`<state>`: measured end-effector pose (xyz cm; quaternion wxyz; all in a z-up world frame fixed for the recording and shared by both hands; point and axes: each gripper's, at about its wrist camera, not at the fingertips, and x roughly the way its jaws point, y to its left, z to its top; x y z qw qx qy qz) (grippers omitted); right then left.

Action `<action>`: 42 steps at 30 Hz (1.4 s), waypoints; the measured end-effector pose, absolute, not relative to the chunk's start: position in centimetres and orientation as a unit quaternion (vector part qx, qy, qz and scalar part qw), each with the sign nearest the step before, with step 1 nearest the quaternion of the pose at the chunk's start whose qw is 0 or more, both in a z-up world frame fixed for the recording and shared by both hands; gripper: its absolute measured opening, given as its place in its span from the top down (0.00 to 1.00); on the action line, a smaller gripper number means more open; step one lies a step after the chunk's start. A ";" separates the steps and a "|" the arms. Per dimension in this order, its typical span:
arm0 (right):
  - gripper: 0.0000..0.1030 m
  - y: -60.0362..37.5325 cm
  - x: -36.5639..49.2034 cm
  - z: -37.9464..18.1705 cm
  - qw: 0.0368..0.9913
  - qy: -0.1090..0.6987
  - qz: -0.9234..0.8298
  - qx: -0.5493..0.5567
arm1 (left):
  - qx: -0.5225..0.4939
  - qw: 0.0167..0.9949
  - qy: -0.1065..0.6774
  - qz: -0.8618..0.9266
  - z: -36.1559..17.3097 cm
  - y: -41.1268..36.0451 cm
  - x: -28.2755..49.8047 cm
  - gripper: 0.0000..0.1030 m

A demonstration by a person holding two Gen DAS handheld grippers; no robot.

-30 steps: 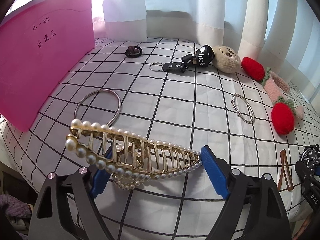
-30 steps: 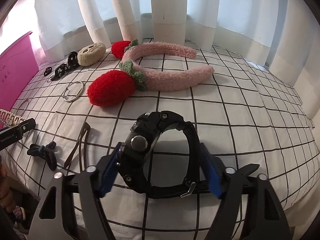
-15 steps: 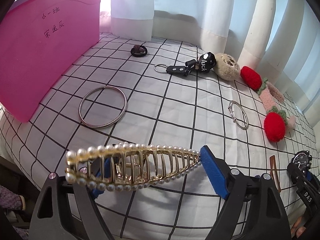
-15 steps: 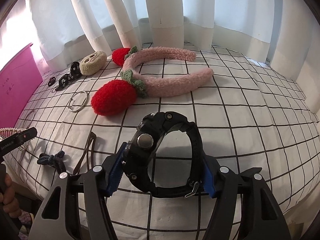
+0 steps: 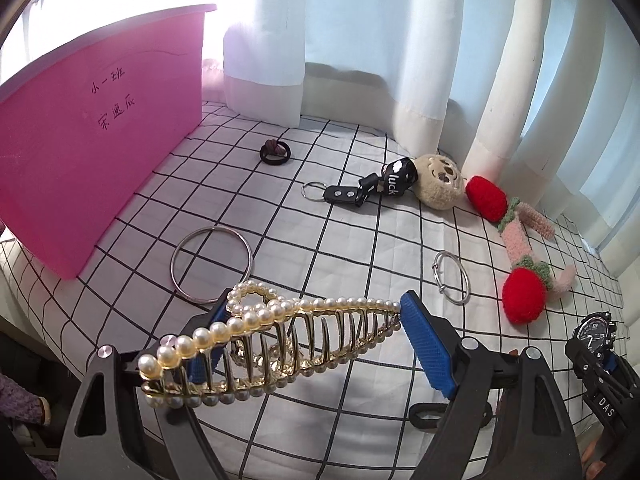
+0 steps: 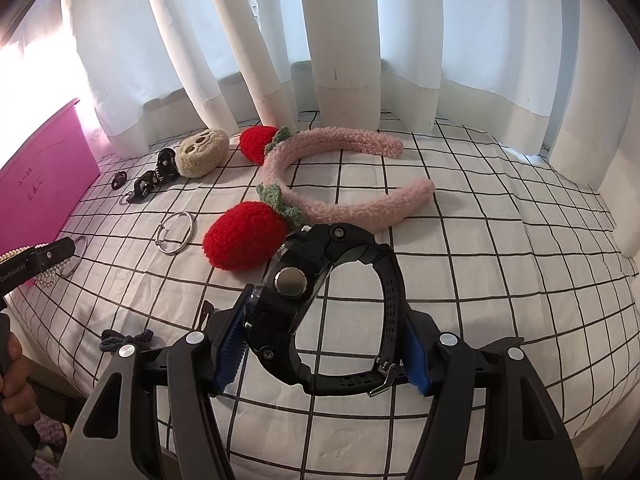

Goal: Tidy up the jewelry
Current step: 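Carry the claw clip and watch with both tools over the pink tub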

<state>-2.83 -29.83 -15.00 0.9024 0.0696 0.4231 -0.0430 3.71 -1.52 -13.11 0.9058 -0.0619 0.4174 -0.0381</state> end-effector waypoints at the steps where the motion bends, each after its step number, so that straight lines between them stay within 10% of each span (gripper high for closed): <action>1: 0.39 -29.8 -2.7 -14.7 0.903 0.422 -0.040 0.069 | -0.064 0.907 0.414 -0.039 -12.7 -1.5 3.7 0.23; 27: 0.39 -13.9 8.9 2.3 0.940 0.315 0.122 0.036 | -0.101 0.954 0.284 0.001 6.1 10.1 5.2 0.23; 42: 0.39 7.4 19.2 5.6 0.913 0.317 0.257 0.016 | -0.109 0.943 0.296 0.103 6.3 27.7 11.1 0.23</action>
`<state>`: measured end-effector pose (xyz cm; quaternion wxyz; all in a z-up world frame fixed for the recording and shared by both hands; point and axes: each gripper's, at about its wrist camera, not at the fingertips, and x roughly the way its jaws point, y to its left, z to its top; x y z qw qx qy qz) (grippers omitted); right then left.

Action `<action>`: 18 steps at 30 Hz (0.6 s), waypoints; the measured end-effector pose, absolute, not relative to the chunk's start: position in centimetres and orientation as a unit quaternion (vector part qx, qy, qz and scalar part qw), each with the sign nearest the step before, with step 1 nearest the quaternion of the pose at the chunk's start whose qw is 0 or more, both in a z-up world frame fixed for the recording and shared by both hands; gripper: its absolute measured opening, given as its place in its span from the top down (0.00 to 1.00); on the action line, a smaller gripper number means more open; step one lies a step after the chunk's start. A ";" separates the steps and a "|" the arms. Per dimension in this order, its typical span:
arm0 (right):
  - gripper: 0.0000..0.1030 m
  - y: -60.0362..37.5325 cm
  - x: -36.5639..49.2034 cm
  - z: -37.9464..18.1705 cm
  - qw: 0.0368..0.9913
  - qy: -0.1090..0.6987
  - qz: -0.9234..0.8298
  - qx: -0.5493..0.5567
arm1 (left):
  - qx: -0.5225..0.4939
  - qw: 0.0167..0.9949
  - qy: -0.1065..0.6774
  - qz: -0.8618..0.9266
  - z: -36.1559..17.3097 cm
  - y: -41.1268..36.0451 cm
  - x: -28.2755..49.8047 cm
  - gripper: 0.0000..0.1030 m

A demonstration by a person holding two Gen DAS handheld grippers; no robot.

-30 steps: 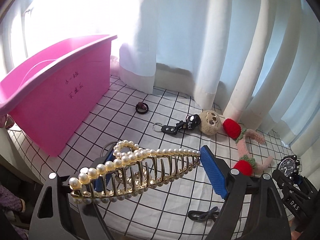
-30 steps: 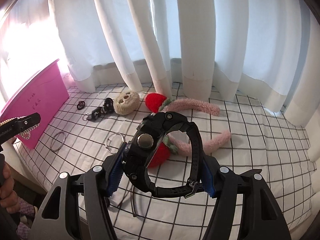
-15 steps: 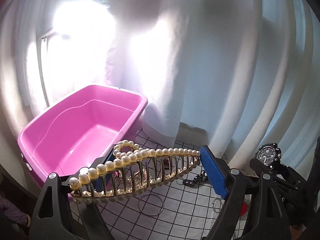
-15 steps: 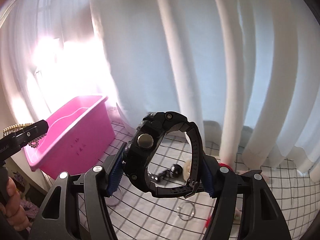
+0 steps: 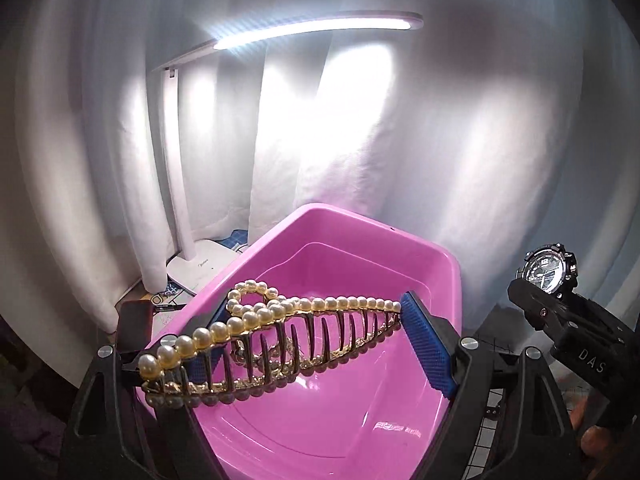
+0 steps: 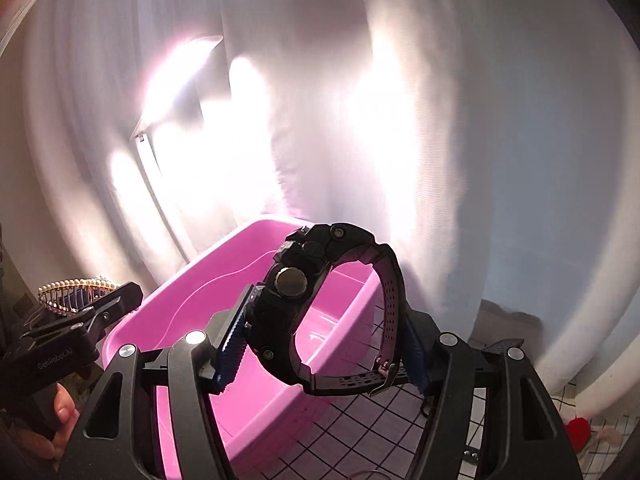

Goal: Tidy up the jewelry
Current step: 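Carry the claw clip and watch with both tools over the pink tub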

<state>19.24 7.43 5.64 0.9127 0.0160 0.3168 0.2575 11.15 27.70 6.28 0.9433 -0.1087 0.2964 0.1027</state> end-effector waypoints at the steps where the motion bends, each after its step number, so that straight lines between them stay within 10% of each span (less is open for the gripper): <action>1: 0.39 8.6 19.8 5.5 0.910 0.320 0.264 0.012 | -0.111 0.941 0.302 0.106 5.9 28.4 11.3 0.23; 18: 0.39 18.6 26.3 0.8 0.837 0.452 0.293 -0.096 | -0.130 0.887 0.429 0.109 -1.1 32.2 15.2 0.23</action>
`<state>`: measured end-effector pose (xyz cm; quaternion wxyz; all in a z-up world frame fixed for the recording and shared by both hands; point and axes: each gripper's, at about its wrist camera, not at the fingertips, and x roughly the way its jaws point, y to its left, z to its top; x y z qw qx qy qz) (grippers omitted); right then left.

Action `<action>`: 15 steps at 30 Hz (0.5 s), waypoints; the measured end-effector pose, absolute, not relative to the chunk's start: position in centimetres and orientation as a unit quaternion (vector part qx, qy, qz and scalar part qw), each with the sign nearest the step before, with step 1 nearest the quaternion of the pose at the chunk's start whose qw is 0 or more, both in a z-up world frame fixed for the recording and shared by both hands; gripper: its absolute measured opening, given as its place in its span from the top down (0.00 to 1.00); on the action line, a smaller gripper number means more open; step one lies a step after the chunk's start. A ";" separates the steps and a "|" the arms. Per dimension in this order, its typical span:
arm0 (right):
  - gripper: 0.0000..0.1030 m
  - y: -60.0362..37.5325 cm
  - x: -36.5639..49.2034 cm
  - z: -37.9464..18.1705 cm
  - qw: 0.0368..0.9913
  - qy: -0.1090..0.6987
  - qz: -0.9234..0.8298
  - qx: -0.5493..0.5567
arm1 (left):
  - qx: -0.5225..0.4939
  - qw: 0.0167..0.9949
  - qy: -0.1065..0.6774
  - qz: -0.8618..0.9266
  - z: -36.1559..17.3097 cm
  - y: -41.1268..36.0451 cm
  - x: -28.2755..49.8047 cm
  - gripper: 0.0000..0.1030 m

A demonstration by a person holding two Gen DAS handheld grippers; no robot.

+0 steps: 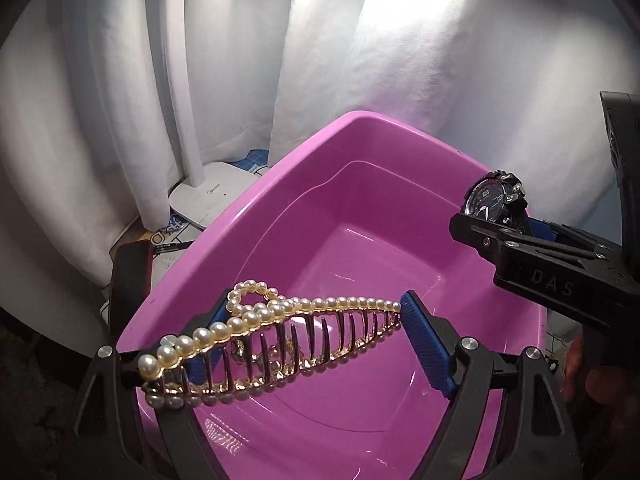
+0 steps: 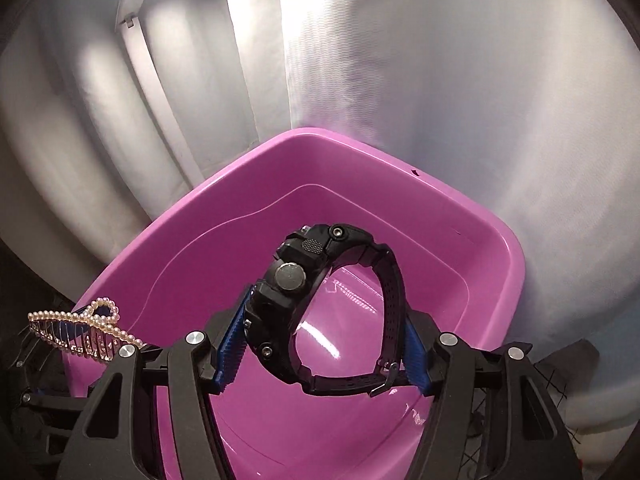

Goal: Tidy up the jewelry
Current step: 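Carry the claw clip and watch with both tools over the pink tub, then open left tool dropping the claw clip while right tool releases the watch into tub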

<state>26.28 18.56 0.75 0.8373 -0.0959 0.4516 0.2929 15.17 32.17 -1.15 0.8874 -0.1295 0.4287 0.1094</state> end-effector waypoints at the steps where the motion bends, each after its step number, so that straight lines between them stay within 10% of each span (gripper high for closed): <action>1: 0.39 19.0 26.5 0.7 0.834 0.456 0.292 -0.109 | -0.130 0.883 0.437 0.110 -1.6 32.1 15.3 0.23; 15: 0.39 24.3 28.8 -4.2 0.755 0.543 0.269 -0.251 | -0.130 0.848 0.496 0.136 -3.0 32.8 16.2 0.23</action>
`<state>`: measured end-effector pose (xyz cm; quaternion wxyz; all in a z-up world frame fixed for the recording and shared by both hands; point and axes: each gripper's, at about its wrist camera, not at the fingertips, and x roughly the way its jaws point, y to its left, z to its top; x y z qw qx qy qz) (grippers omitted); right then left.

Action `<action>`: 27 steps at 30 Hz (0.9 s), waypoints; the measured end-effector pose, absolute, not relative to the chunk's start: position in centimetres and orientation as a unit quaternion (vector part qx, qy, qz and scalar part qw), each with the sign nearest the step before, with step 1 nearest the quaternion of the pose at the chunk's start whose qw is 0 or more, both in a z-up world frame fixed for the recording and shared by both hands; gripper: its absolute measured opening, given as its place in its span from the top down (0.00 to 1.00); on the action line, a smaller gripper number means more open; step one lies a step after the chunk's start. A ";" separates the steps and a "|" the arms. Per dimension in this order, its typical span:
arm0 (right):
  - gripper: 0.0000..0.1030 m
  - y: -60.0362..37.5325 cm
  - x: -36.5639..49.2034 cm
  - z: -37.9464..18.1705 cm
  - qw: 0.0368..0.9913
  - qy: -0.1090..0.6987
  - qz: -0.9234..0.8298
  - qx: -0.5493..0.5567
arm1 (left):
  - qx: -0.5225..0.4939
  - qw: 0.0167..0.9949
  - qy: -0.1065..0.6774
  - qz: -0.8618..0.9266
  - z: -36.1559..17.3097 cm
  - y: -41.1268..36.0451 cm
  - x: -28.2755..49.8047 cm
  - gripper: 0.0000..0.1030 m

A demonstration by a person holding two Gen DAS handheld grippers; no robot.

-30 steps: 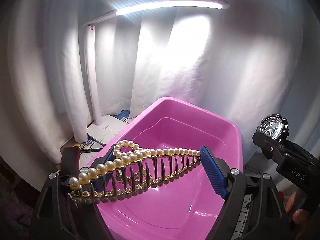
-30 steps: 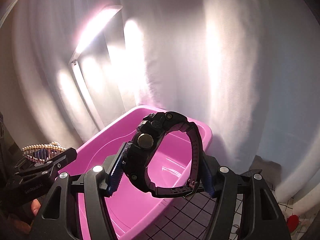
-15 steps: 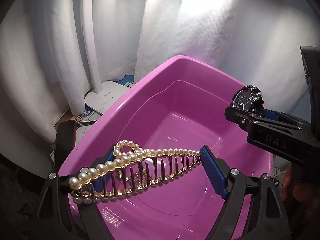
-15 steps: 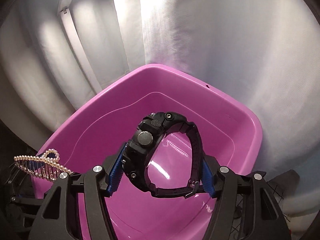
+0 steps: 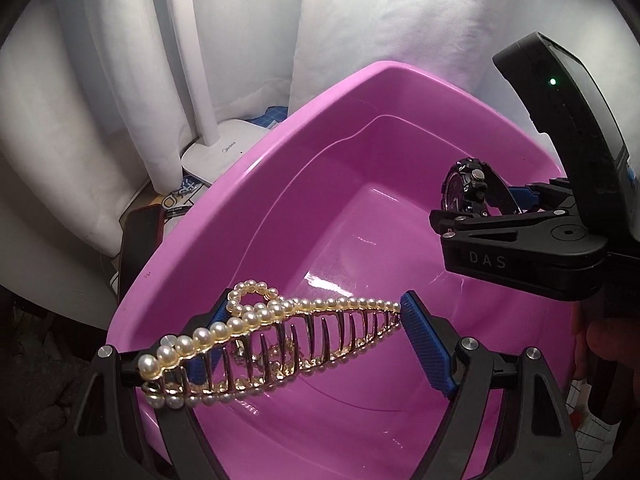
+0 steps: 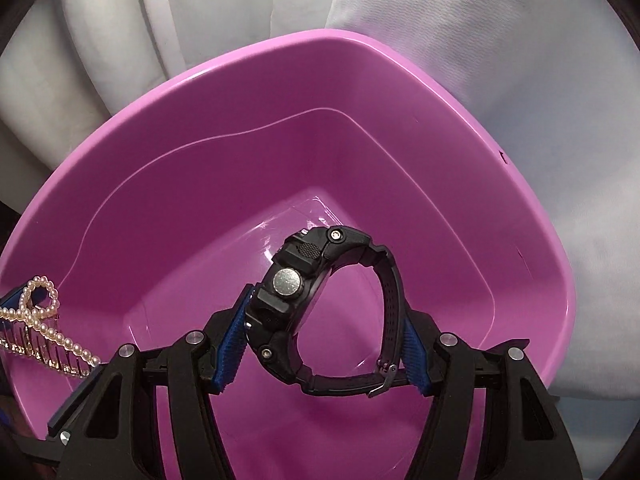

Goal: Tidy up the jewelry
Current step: 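Open left tool dropping the claw clip while right tool releases the watch into tub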

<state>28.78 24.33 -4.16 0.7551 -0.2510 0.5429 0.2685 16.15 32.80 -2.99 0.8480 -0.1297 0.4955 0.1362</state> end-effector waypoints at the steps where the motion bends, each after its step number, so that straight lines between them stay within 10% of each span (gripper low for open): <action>1: 0.39 24.3 29.1 -4.6 0.747 0.557 0.267 -0.247 | -0.129 0.847 0.498 0.138 -3.1 32.9 16.2 0.23; 27: 0.34 24.3 30.7 -4.4 0.740 0.579 0.251 -0.232 | -0.121 0.816 0.537 0.175 -3.5 33.9 15.6 0.10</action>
